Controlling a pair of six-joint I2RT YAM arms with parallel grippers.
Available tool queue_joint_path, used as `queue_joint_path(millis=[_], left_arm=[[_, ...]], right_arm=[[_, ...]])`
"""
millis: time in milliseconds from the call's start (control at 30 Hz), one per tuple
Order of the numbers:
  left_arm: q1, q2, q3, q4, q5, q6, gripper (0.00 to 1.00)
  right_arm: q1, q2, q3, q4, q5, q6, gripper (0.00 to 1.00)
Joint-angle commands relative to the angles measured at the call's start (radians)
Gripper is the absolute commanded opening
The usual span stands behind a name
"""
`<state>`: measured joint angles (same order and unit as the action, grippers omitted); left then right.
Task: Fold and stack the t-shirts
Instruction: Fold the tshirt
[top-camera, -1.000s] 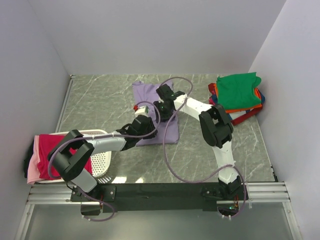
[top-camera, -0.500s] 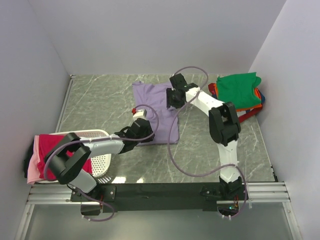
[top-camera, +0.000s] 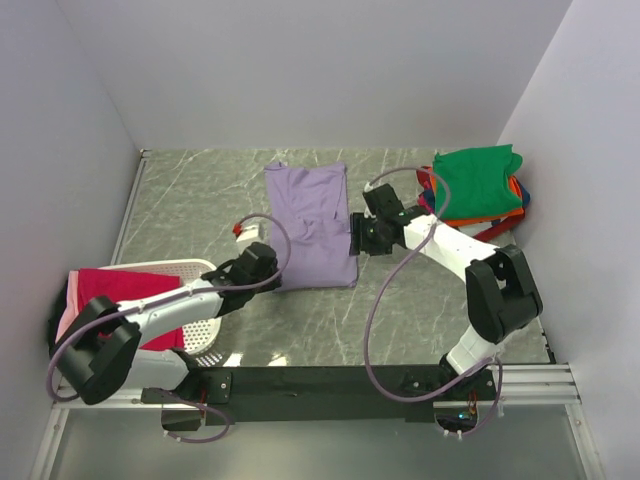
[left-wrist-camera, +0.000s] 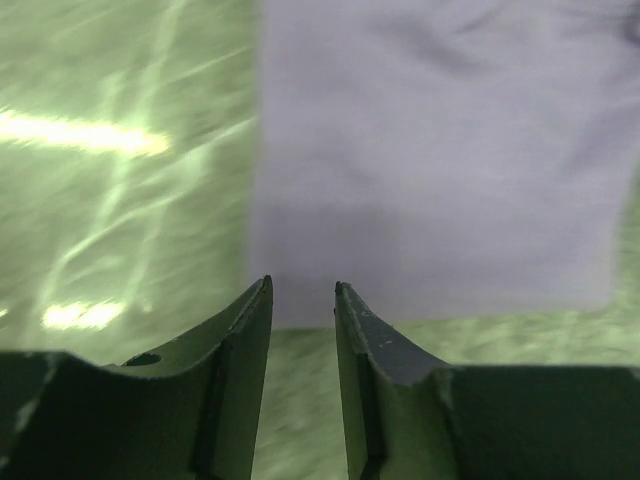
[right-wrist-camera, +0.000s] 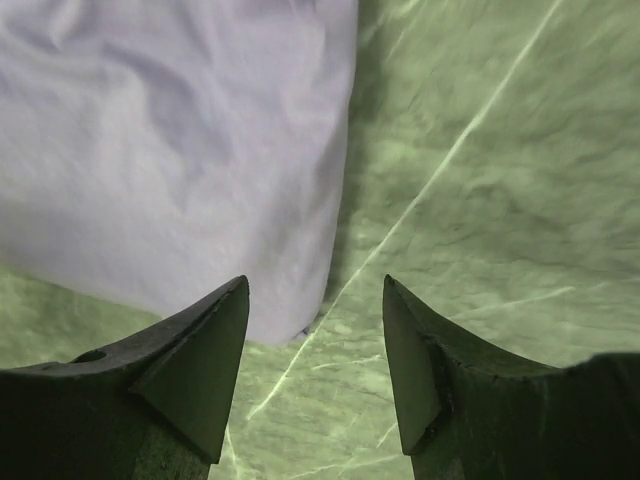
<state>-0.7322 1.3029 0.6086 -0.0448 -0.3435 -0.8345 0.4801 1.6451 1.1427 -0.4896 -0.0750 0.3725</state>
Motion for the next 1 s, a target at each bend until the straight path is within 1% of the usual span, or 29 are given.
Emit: queue_joint_path(millis=[0,167,367,633,833,967], left_arm=[[0.030,-0.065,-0.038,-0.084,-0.022,-0.044,0.38],[0.060,-0.042,-0.069,-0.050,0.017,-0.034,0.39],[0.063,-0.007,-0.075,-0.021,0.038,-0.026,0.40],[0.065,0.029,-0.089,0.016,0.096,-0.034,0.40],[0.066,0.070,-0.098,0.037,0.098,-0.029,0.40],[0.066,0.079,-0.110,0.085,0.118,-0.037,0.40]], right_arm=[[0.017,-0.033,-0.063,0.069,-0.060,0.034,0.63],[0.040,-0.016,-0.107,0.101,-0.089,0.063,0.63],[0.054,-0.010,-0.144,0.135,-0.121,0.086,0.63],[0.081,-0.002,-0.176,0.141,-0.120,0.115,0.63],[0.086,0.007,-0.198,0.152,-0.123,0.124,0.63],[0.092,0.009,-0.213,0.161,-0.123,0.135,0.63]])
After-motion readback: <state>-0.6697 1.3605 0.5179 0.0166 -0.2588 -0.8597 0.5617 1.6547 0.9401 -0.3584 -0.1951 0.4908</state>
